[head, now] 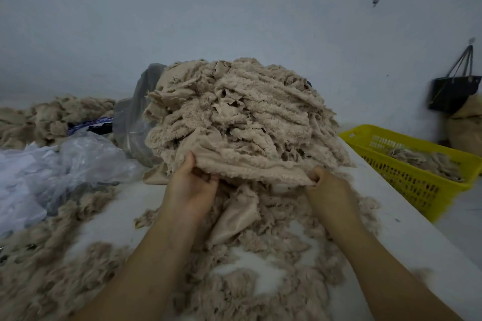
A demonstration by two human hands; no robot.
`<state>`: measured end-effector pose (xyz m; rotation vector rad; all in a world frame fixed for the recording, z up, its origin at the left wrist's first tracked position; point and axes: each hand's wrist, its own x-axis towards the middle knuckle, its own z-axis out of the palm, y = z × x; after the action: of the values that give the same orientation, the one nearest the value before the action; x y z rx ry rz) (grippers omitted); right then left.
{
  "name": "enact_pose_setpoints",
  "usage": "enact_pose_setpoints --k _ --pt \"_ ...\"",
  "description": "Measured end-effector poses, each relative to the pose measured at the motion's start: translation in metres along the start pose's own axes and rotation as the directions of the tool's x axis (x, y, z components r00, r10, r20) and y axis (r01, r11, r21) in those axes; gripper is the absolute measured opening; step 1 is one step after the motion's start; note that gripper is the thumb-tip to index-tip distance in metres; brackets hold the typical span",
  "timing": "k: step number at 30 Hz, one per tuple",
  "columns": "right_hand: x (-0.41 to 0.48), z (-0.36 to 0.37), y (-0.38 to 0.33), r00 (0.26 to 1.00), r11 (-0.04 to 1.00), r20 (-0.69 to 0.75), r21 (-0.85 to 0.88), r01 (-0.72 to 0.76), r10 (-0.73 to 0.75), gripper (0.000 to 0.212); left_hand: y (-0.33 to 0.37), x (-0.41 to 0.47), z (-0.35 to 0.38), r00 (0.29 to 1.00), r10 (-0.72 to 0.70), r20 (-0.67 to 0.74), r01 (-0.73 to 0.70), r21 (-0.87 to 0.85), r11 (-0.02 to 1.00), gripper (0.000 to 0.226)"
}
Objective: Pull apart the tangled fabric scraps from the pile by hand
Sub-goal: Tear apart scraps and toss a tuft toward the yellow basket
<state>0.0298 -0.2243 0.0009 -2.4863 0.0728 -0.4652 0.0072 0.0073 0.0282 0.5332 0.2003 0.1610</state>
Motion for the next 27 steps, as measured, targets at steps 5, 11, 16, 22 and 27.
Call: enact_pose_setpoints --k 5,11,16,22,27 --pt "0.006 0.001 0.009 0.983 0.971 0.001 0.154 -0.181 0.184 0.021 0.011 0.004 -0.005 0.999 -0.042 0.010 0.042 -0.101 0.994 0.036" --pt "-0.003 -0.004 -0.003 0.994 0.908 0.033 0.403 -0.110 0.106 0.033 0.005 0.000 -0.005 0.999 -0.045 0.010 0.043 0.176 0.984 0.030" --pt "-0.028 -0.007 -0.034 0.984 0.921 -0.040 0.348 0.175 -0.172 0.064 -0.022 -0.018 0.005 0.974 -0.106 0.200 -0.072 0.717 0.694 0.067" --pt "-0.038 -0.001 -0.045 0.896 0.897 0.035 0.009 0.442 -0.442 0.067 -0.043 -0.022 0.005 0.946 -0.076 0.315 -0.211 0.777 0.594 0.012" --pt "-0.023 0.000 -0.028 0.951 0.953 0.049 0.032 0.303 -0.304 0.017 -0.017 -0.015 0.003 0.987 -0.085 0.136 0.003 0.512 0.859 0.034"
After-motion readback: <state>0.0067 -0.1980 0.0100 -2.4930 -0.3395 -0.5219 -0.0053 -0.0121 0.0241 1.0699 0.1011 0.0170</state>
